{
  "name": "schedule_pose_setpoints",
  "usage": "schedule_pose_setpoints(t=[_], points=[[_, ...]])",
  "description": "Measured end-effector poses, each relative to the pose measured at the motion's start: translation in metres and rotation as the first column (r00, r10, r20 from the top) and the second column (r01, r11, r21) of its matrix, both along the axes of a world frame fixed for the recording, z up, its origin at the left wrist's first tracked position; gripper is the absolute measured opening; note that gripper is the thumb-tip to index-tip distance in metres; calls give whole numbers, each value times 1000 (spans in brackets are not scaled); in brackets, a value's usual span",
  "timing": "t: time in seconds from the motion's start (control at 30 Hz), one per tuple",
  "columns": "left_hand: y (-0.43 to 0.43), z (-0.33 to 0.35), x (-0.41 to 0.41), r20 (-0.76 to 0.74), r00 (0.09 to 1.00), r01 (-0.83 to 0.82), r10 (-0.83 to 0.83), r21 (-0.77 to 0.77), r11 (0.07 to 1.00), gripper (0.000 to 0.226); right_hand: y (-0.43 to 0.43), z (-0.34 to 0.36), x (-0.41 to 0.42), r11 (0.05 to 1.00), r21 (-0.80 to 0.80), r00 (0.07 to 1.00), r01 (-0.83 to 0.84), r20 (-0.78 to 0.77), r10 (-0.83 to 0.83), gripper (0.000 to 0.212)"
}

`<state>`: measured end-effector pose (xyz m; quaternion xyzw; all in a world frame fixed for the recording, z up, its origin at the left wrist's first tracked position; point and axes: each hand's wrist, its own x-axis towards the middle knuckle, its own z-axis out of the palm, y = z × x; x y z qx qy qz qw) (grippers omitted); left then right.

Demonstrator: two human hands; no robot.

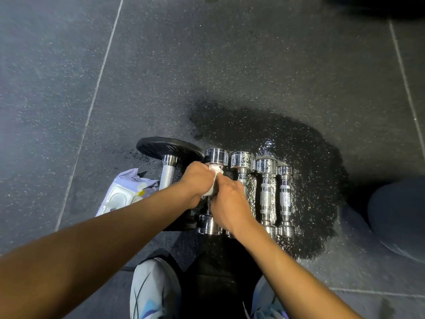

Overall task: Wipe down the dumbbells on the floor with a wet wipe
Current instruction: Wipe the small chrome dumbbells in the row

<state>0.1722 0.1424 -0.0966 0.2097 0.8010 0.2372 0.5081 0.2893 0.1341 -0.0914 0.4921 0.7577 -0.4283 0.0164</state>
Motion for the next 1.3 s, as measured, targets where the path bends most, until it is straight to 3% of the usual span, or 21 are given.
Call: schedule_pose_setpoints(t=[0.13,0.23,0.5,0.6,0.67,0.83,0.93,1.0,1.13,1.3], points=[[-2,-5,-1,-7,995,103,-104,-13,995,33,8,-3,-2,998,27,997,-51,54,50,31],[-2,-3,-6,-18,968,249,-252,-94,964,21,6,5,8,993,6,991,-116,63,116,28],[-12,0,-5,-28,773,593,-634,-324,737,12,-10,13,22,982,-48,976,-185,110,189,30],[-14,-2,-2,-13,672,688,-740,-360,631,26,-12,17,25,977,-67,969,-202,132,209,29],[-14,-2,0,-25,647,706,-762,-357,612,30,-12,17,26,977,-104,970,-186,140,199,31],[-19,-3,-1,91,868,491,-488,-311,814,30,-13,18,27,975,-156,975,-159,128,179,33],[-18,-5,-4,150,940,338,-306,-285,897,42,-15,18,26,980,-142,981,-140,117,157,36],[-13,-5,-9,166,966,238,-197,-277,931,45,-14,17,25,983,-155,990,-98,88,112,40],[-4,2,-8,193,981,36,7,-215,976,19,-3,18,20,988,-143,997,-59,39,65,45],[7,-3,-7,245,937,-222,249,-133,966,27,13,15,10,988,-151,999,-34,36,40,49]])
